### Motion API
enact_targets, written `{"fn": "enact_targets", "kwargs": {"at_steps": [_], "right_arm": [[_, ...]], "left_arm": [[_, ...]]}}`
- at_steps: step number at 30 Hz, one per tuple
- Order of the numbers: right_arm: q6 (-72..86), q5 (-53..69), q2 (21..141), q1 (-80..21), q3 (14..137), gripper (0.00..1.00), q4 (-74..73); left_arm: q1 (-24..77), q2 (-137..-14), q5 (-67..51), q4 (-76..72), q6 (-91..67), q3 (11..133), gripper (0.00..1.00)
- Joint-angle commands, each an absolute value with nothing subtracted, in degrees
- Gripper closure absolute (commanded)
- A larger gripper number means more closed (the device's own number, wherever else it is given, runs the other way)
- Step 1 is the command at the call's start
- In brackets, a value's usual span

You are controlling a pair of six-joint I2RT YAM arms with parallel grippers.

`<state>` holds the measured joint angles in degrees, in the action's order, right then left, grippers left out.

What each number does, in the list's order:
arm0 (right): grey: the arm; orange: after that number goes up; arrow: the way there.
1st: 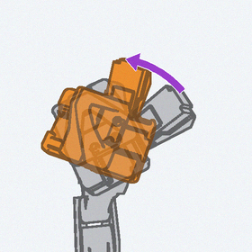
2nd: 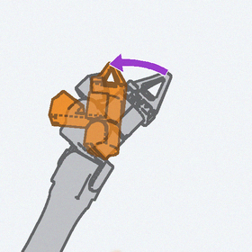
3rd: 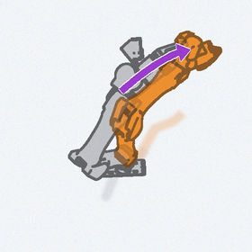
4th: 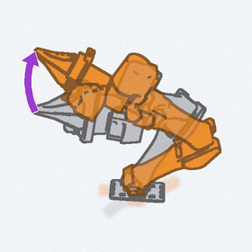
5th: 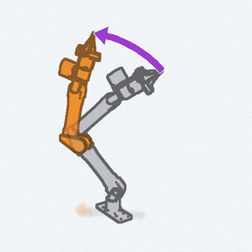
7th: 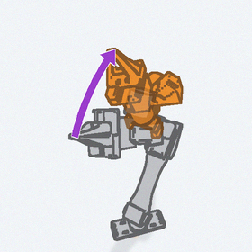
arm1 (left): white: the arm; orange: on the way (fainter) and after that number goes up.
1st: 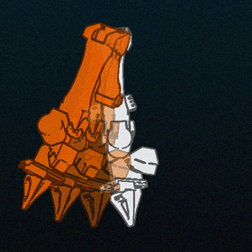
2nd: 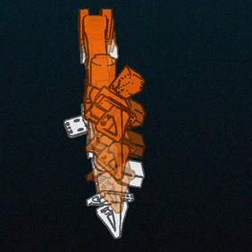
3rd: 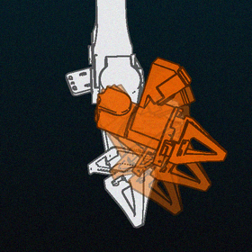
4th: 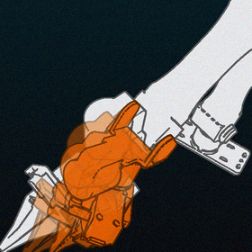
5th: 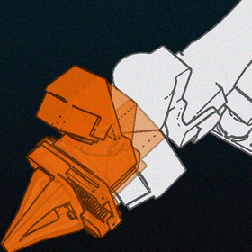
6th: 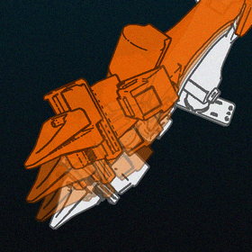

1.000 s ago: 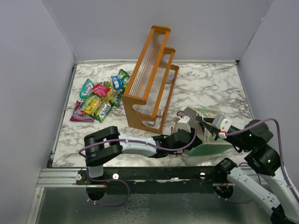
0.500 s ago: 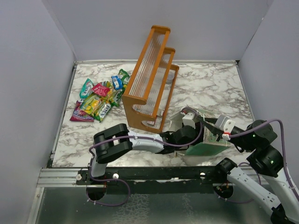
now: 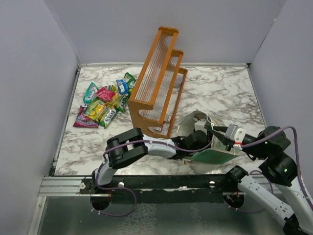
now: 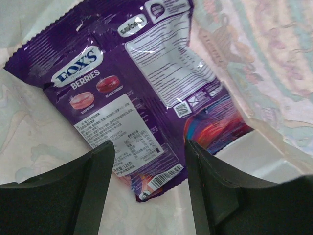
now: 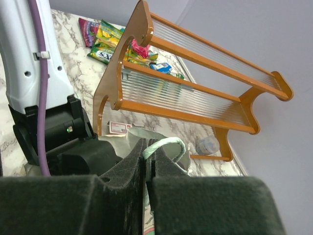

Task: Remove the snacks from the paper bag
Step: Take out the snack from the paper bag.

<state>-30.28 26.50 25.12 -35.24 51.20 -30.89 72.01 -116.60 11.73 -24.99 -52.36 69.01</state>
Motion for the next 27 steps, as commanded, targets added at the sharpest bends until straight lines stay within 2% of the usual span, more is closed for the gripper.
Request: {"fn": "enact_targets", "kwargs": {"at_steps": [1,8,16,22,27], "right_arm": [[-30.7,28.5,24.9,-35.4,51.9,0.98,-31.7],[-31.3,29.1,26.1,-35.4,52.5,0.98,-31.6],[-31.3,29.6,26.5,-35.4,52.5,0.98,-31.6],[-31.2,29.6,26.4,-35.4,52.7,0.98,-32.1],[-31.3,29.5,26.3,-35.4,53.1,0.98,-32.6]], "left_arm": [[72.0,-119.2,10.4,-24.6,-53.0,71.4,0.36],[72.0,-122.8,14.4,-22.3,-51.9,74.8,0.17],[71.9,-126.5,18.5,-24.8,-53.7,76.5,0.13],[71.5,-131.0,20.6,-24.7,-56.0,80.1,0.16],[71.1,-133.7,21.5,-27.4,-55.8,82.0,0.33]]}}
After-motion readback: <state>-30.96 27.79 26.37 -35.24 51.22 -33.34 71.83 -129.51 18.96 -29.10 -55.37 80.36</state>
